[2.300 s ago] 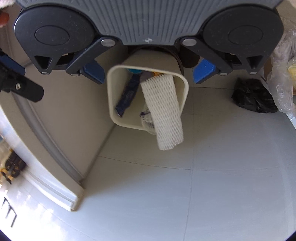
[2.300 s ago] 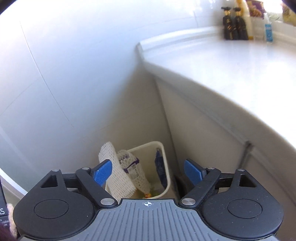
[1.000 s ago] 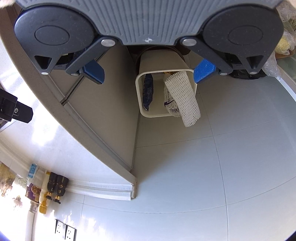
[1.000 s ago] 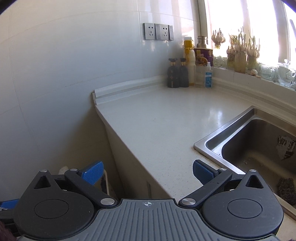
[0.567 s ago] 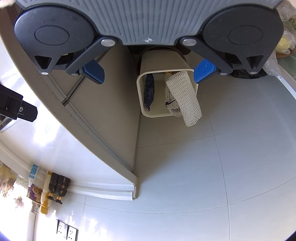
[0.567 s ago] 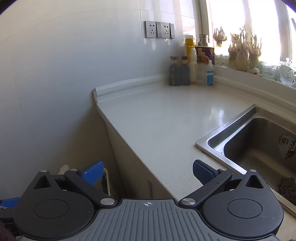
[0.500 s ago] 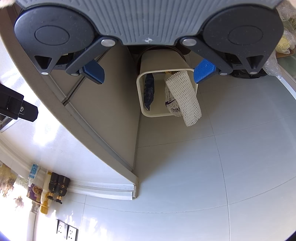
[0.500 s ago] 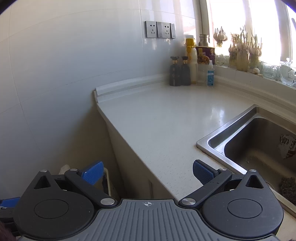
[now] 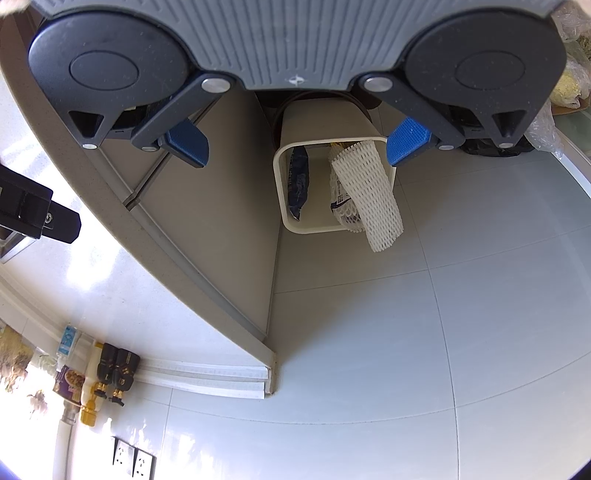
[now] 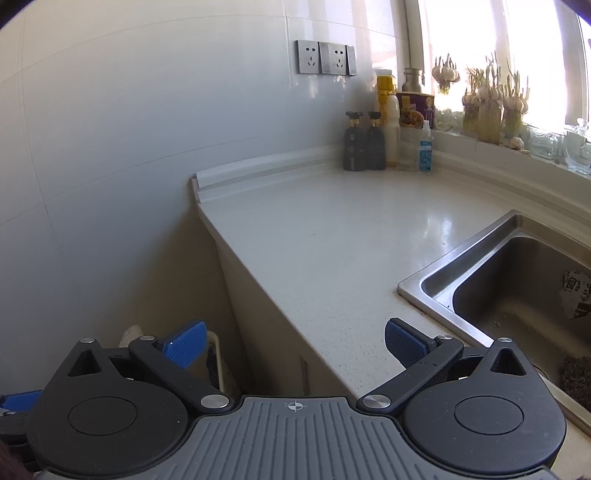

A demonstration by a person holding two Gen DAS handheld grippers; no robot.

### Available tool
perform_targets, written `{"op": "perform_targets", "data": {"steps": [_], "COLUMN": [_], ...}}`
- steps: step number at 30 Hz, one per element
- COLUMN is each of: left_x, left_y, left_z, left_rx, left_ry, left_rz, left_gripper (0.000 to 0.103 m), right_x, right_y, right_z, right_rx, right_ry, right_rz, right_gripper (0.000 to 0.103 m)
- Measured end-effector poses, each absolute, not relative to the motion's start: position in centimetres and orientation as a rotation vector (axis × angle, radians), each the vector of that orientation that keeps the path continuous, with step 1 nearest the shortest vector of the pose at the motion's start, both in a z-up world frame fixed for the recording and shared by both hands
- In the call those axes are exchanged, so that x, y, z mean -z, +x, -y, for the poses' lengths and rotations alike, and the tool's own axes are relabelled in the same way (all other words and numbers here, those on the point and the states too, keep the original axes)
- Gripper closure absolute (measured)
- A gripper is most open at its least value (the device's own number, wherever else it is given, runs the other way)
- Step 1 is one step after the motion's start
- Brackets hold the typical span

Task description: Collect trash

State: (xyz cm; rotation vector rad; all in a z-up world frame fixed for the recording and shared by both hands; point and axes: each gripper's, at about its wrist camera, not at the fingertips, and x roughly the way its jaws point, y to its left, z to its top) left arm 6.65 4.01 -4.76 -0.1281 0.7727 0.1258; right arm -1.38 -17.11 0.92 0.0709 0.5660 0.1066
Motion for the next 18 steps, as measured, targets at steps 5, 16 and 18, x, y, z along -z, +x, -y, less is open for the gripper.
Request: {"op": "perform_targets", "data": {"steps": [5,16,18], "left_x": [4.8,5.0,5.1], "left_y": [6.7,7.3,7.5], "left_z": [-4.0,-4.0,-4.0], "left_rx": [-0.129,-0.118,-0.113], "left_ry": [-0.131,-0.139,-0.142], "left_rz": [-0.776,-0.789,-0.791], "left_gripper": [0.000,0.000,0.000], "right_x": [-0.9,-0.5,-0.4], "right_y": [-1.2,-0.4,-0.2], "right_z": [17.1,17.3,17.3], "right_rx": [-0.111,-0.119,-0.121], "right_ry": [0.066,0.066,0.068], "right_rz": [-0.569,-0.590,-0.596], "right_gripper": [0.000,0.000,0.000]}}
